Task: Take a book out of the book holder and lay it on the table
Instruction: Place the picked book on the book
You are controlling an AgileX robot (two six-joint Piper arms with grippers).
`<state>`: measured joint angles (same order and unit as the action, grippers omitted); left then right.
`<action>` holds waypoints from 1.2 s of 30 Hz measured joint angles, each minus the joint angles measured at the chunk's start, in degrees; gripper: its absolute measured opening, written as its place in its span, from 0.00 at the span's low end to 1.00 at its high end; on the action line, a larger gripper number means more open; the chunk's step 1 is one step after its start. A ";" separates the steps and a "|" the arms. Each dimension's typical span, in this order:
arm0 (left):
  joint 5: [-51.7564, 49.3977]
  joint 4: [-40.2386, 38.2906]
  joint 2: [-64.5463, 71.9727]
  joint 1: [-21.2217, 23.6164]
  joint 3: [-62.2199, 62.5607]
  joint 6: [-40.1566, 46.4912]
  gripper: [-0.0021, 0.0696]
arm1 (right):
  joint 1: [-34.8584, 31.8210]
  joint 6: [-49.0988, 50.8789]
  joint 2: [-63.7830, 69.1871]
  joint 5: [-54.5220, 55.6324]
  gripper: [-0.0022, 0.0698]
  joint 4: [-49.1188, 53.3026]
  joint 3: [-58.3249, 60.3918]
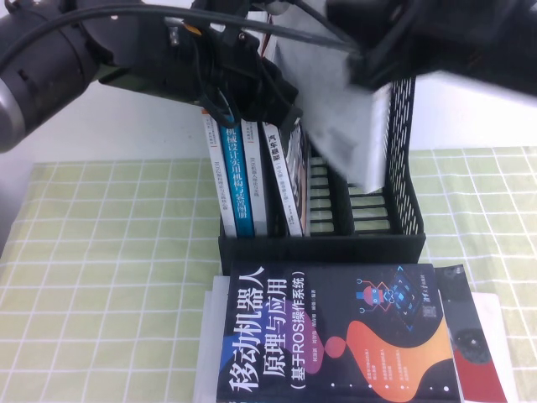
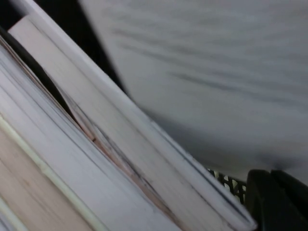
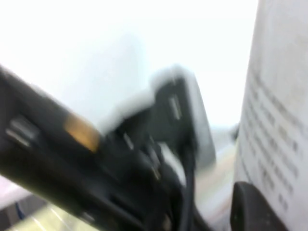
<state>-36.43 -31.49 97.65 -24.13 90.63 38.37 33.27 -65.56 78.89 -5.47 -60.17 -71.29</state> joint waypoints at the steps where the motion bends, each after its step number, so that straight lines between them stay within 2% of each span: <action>1: 0.00 0.11 0.00 0.00 0.00 -0.11 0.03 | -0.47 -0.11 -1.28 -1.81 0.20 0.37 -0.78; 7: -0.76 -0.14 0.00 1.25 0.00 -2.83 0.03 | -3.44 0.02 -9.65 -15.73 0.20 1.95 -6.55; 14: -1.12 -0.38 0.00 1.84 0.00 -3.54 0.03 | -3.44 0.16 -17.48 -26.66 0.20 2.92 -11.13; 19: -1.12 -0.38 0.00 1.88 0.00 -3.68 0.03 | -3.44 3.13 -19.82 -41.64 0.20 4.27 -13.94; 26: -1.97 0.01 -1.65 2.10 0.00 -4.02 0.03 | -3.44 7.38 -20.35 -64.96 0.20 15.57 -13.87; 31: -4.01 0.01 -4.86 2.49 0.00 -4.15 0.03 | -3.44 13.57 -20.58 -65.52 0.20 25.69 -10.10; 36: -10.95 0.10 -9.20 2.69 0.00 -6.12 0.03 | -3.52 14.94 -17.35 -62.15 0.20 32.88 -5.27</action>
<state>-47.38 -31.38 88.45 -21.44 90.63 32.25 29.75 -50.63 61.54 -67.62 -27.29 -76.56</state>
